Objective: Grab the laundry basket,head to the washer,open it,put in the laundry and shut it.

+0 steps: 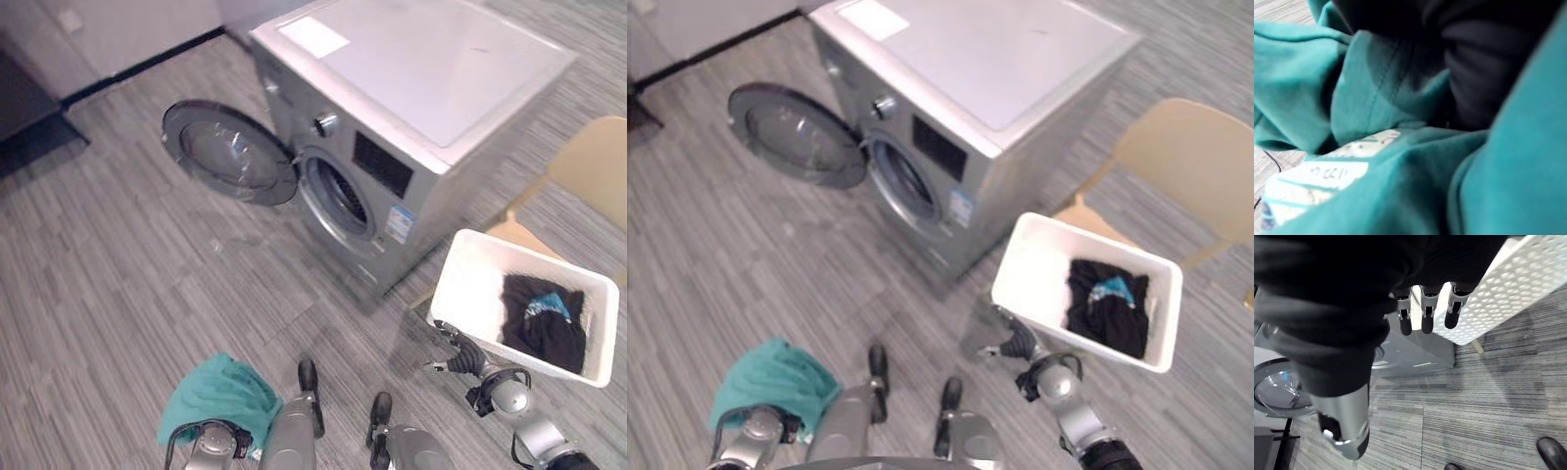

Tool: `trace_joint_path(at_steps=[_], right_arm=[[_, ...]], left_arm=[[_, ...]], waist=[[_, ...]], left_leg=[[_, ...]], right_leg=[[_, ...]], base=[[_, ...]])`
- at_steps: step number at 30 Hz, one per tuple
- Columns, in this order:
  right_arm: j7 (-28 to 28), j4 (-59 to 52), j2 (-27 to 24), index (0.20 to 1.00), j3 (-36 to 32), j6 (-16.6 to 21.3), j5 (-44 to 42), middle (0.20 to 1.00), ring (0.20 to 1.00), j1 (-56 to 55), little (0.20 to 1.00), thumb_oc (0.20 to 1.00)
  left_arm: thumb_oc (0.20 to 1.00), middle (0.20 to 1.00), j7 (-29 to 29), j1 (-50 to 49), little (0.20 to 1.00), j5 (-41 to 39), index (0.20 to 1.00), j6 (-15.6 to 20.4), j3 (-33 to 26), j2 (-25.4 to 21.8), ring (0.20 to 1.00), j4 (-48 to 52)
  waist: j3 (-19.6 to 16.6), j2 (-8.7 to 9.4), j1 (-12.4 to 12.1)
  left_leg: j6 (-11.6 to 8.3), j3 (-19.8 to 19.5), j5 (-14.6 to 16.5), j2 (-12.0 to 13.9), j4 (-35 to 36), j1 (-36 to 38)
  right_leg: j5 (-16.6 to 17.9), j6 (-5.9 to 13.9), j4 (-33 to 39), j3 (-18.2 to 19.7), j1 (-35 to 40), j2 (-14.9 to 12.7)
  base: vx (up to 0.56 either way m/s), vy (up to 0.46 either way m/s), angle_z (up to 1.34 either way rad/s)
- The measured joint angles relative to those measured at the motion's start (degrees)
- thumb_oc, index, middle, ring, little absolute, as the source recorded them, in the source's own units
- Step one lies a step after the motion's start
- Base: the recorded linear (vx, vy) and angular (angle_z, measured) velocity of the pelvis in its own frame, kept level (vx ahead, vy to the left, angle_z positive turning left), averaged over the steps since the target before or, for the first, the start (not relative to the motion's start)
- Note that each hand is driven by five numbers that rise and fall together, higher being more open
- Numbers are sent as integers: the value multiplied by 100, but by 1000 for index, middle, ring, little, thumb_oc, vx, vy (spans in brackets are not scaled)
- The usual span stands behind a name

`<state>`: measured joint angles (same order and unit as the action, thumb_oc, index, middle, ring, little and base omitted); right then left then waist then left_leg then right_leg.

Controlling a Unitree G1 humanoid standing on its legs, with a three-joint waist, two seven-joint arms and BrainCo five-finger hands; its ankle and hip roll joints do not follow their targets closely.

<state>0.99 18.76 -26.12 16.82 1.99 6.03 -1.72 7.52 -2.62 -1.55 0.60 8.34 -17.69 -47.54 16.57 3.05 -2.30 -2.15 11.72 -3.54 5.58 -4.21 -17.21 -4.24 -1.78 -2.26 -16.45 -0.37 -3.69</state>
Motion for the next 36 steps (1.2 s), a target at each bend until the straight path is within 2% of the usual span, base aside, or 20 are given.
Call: trace_joint_path(at_steps=[3, 5, 7, 8, 10, 11, 12, 14, 15, 19, 21, 23, 24, 25, 26, 28, 32, 33, 34, 36], right_arm=[[-109, -17, 22, 1000, -82, 3, 15, 1000, 1000, -219, 1000, 1000], [-164, 10, 222, 1000, -79, -34, 18, 1000, 1000, -391, 1000, 1000], [-162, 23, 305, 1000, -10, -54, 19, 1000, 1000, -447, 1000, 1000], [-165, 1, 355, 1000, 127, -68, 20, 1000, 1000, -395, 1000, 1000], [-198, 11, 448, 1000, 155, -67, 19, 1000, 1000, -218, 1000, 1000], [-204, 1, 501, 1000, 159, -52, 19, 1000, 1000, -87, 1000, 1000], [-207, -18, 489, 1000, 163, -41, 19, 1000, 1000, -18, 1000, 1000], [-224, 15, 473, 1000, 166, -41, 18, 1000, 1000, 9, 1000, 1000], [-260, 105, 464, 1000, 174, -23, 17, 1000, 1000, 80, 1000, 1000], [-363, 292, 484, 1000, 175, -74, 19, 1000, 1000, 55, 1000, 1000], [-364, 303, 490, 1000, 165, -87, 19, 1000, 1000, -127, 1000, 1000], [-368, 348, 501, 1000, 145, -79, 20, 1000, 1000, -225, 1000, 1000], [-374, 476, 545, 1000, 137, -62, 18, 1000, 1000, -178, 1000, 1000], [-381, 718, 597, 1000, 115, -73, 18, 1000, 1000, -130, 1000, 1000], [-422, 728, 585, 1000, 81, -88, 16, 1000, 1000, -111, 1000, 1000], [-441, 710, 609, 1000, 17, -78, 15, 1000, 1000, -46, 1000, 1000], [-418, 838, 723, 1000, 130, -78, 14, 1000, 1000, 51, 1000, 1000], [-429, 915, 697, 1000, 179, -73, 21, 1000, 1000, 107, 1000, 1000], [-431, 1163, 706, 1000, 250, -99, 27, 1000, 1000, 277, 1000, 1000], [-448, 1166, 599, 1000, 249, -94, 68, 1000, 1000, 341, 1000, 1000]], left_arm=[[200, 200, 8, -363, 200, 2, 200, -24, 0, 53, 200, 168], [200, 200, 71, -390, 200, -1, 200, -31, -115, 25, 200, 174], [200, 200, 108, -299, 200, 0, 200, -59, -162, 24, 200, 198], [200, 200, 171, -237, 200, -2, 200, -54, -158, -140, 200, 396], [200, 200, 212, -56, 200, -2, 200, -57, -157, -261, 200, 413], [200, 200, 275, 52, 200, -5, 200, -59, -165, -277, 200, 421], [200, 200, 302, 94, 200, -5, 200, -51, -181, -305, 200, 497], [200, 200, 313, 88, 200, -6, 200, -38, -148, -296, 200, 533], [200, 200, 329, 45, 200, -15, 200, -14, -135, -267, 200, 639], [200, 200, 276, 51, 200, -56, 200, -56, 0, -295, 200, 568], [200, 200, 261, -33, 200, -51, 200, -58, 74, -257, 200, 622], [200, 200, 230, -137, 200, -36, 200, -68, 80, -267, 200, 773], [200, 200, 190, -157, 200, -24, 200, -65, 59, -276, 200, 825], [200, 200, 160, -143, 200, -4, 200, -71, 77, -273, 200, 833], [200, 200, 116, -299, 200, 7, 200, -63, 107, -243, 200, 959], [200, 200, 108, -320, 200, 15, 200, -84, 156, -258, 200, 949], [200, 200, 87, -252, 200, 45, 200, -103, 351, -208, 200, 939], [200, 200, 83, -213, 200, 41, 200, -114, 373, -180, 200, 947], [200, 200, 81, -181, 200, 41, 200, -90, 398, -148, 200, 920], [200, 200, 77, -41, 200, 40, 200, -85, 470, -22, 200, 857]], waist=[[-221, -176, -98], [-360, 85, -94], [-389, 158, -65], [-426, 299, -29], [-394, 333, -12], [-330, 265, 6], [-288, 212, 67], [-269, 204, 79], [-232, 85, 65], [-185, 337, 152], [-184, 385, 215], [-170, 386, 219], [-143, 461, 215], [-77, 602, 189], [-96, 583, 48], [-76, 520, 62], [-49, 464, 25], [-18, 367, 108], [3, 317, -18], [-20, 97, 69]], left_leg=[[139, 18, -97, -36, -163, 242], [370, 36, 80, -342, -285, 305], [556, -24, 77, -570, -278, 466], [746, -80, 217, -791, -255, 568], [855, -205, 311, -892, -109, 726], [811, -283, 255, -877, 61, 904], [808, -347, 255, -855, 141, 1113], [768, -320, 289, -865, 132, 1297], [725, -476, 562, -762, 284, 1512], [651, -446, 573, -967, 357, 1712], [538, -645, 652, -1027, 270, 1876], [335, -818, 787, -978, 94, 1974], [256, -804, 836, -1017, -304, 1848], [224, -601, 873, -1050, -1220, 1496], [265, -449, 1204, -842, -1883, 1027], [244, -553, 1249, -595, -1653, 698], [70, -1479, 709, -567, -174, 544], [23, -1911, 606, -608, -100, 422], [39, -3129, 525, -817, 32, 445], [65, -3316, 421, -828, -46, 427]], right_leg=[[-410, 410, -201, -106, 361, -58], [-667, 482, -970, -79, 224, -459], [-801, 475, -2135, 111, -163, -843], [-641, 582, -3024, 323, -567, -1080], [-716, 571, -3669, 598, -966, -1077], [-802, 491, -3675, 790, -1143, -816], [-833, 452, -3381, 828, -1256, -565], [-824, 464, -2998, 770, -1419, -369], [-803, 499, -2491, 638, -1627, -61], [-414, 501, -1567, 379, -2033, -29], [171, 339, -1227, 447, -1696, 17], [351, 259, -1119, 781, -1485, 263], [404, 46, -1020, 909, -1386, 263], [562, -224, -847, 1054, -1171, 223], [624, -314, -419, 1196, -802, 299], [625, -310, -216, 1256, -663, 430], [749, -193, 181, 1693, -381, 494], [867, -116, 258, 1883, -271, 568], [816, -82, 215, 2345, -258, 589], [721, 5, 250, 2656, -186, 645]], base=[[415, 318, 15], [204, 199, 25], [194, 199, 44], [270, 209, 44], [194, 113, 28], [79, 27, 31], [229, 55, 31], [282, 32, 16], [245, -14, -6], [186, -78, 35], [156, -88, 59], [96, -50, 51], [89, -10, 37], [139, 41, -7], [197, 73, -30], [143, 74, -35], [207, 175, -55], [248, 289, -131], [130, 151, -149], [166, 246, -134]])
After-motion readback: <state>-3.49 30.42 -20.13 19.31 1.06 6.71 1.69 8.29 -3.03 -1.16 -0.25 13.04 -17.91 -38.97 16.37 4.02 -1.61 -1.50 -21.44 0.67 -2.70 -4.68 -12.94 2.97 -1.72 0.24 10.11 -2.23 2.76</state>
